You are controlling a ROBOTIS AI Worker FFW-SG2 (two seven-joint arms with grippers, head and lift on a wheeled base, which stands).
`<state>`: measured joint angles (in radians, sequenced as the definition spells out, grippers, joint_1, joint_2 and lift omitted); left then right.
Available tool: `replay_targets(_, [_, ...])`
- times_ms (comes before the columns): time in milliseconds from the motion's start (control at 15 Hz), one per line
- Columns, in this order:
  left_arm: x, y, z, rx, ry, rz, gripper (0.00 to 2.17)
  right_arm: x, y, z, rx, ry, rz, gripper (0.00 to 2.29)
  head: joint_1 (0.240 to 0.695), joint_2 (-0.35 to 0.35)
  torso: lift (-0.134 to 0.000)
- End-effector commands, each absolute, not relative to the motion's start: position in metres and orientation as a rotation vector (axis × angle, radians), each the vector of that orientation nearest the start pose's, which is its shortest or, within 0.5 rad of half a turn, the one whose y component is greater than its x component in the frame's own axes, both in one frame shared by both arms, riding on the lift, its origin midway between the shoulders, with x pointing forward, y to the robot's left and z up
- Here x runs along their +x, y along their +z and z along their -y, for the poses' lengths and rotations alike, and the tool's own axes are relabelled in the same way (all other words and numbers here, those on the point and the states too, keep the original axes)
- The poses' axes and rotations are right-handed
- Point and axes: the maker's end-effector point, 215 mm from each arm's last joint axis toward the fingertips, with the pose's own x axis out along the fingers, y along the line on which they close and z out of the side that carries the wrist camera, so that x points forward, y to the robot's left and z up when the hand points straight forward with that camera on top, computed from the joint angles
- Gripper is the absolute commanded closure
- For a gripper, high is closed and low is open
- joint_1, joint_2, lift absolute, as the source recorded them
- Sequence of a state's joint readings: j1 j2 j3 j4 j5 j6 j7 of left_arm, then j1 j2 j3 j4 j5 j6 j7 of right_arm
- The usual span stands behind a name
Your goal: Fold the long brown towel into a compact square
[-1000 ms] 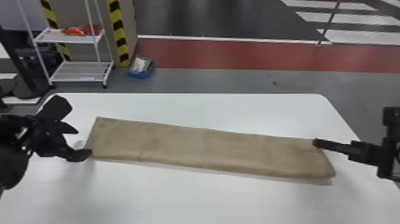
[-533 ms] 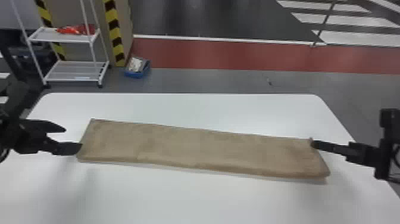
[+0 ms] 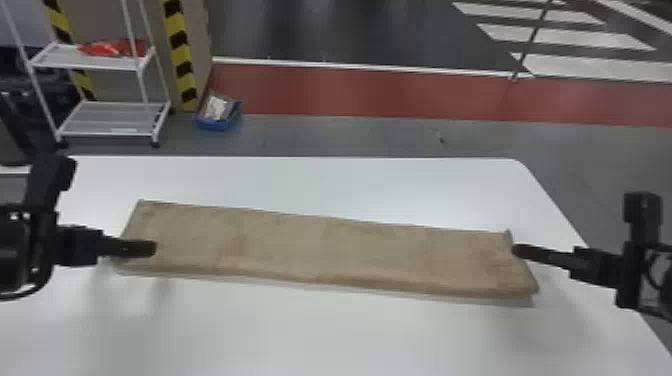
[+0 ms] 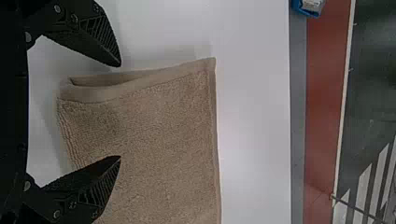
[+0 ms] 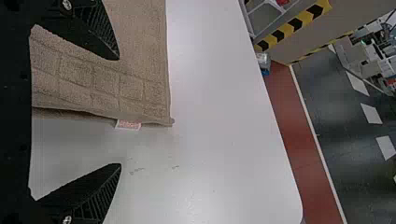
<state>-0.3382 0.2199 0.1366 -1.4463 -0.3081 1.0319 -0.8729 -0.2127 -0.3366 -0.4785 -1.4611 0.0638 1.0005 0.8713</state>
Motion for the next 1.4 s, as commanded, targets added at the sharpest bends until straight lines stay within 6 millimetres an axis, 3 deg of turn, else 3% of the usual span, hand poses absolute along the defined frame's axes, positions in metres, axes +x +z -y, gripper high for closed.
replay_targets(0, [0.575,-0.447,-0.308,-0.061,-0.376,-0.846,0.21,0.517,-0.436,0.463,0.304,0.191,-0.725,0.06,0.695,-0.143,-0.124])
replay_targets(200, [0.585,-0.437,-0.307,-0.059,-0.366,-0.832,0.21,0.520,-0.437,0.464,0.296,0.189,-0.720,0.06,0.695,-0.153,-0.124])
replay_targets(533, [0.582,-0.455,-0.309,-0.043,-0.353,-0.882,0.27,0.524,-0.441,0.463,0.282,0.194,-0.716,0.06,0.695,-0.155,-0.124])
replay_targets(600, [0.582,-0.455,-0.309,-0.042,-0.352,-0.883,0.45,0.525,-0.441,0.463,0.279,0.195,-0.713,0.06,0.695,-0.153,-0.124])
replay_targets(867, [0.579,-0.457,-0.305,-0.038,-0.376,-0.890,1.79,0.525,-0.442,0.469,0.275,0.191,-0.709,0.06,0.695,-0.154,-0.124])
replay_targets(933, [0.574,-0.459,-0.304,-0.039,-0.384,-0.892,1.95,0.526,-0.441,0.471,0.272,0.188,-0.703,0.06,0.695,-0.158,-0.124])
replay_targets(1067, [0.564,-0.453,-0.300,-0.026,-0.403,-0.867,2.14,0.527,-0.442,0.471,0.274,0.190,-0.699,0.06,0.695,-0.164,-0.124])
replay_targets(1333, [0.532,-0.422,-0.302,-0.078,-0.447,-0.795,2.14,0.528,-0.441,0.471,0.278,0.196,-0.686,0.06,0.695,-0.177,-0.124])
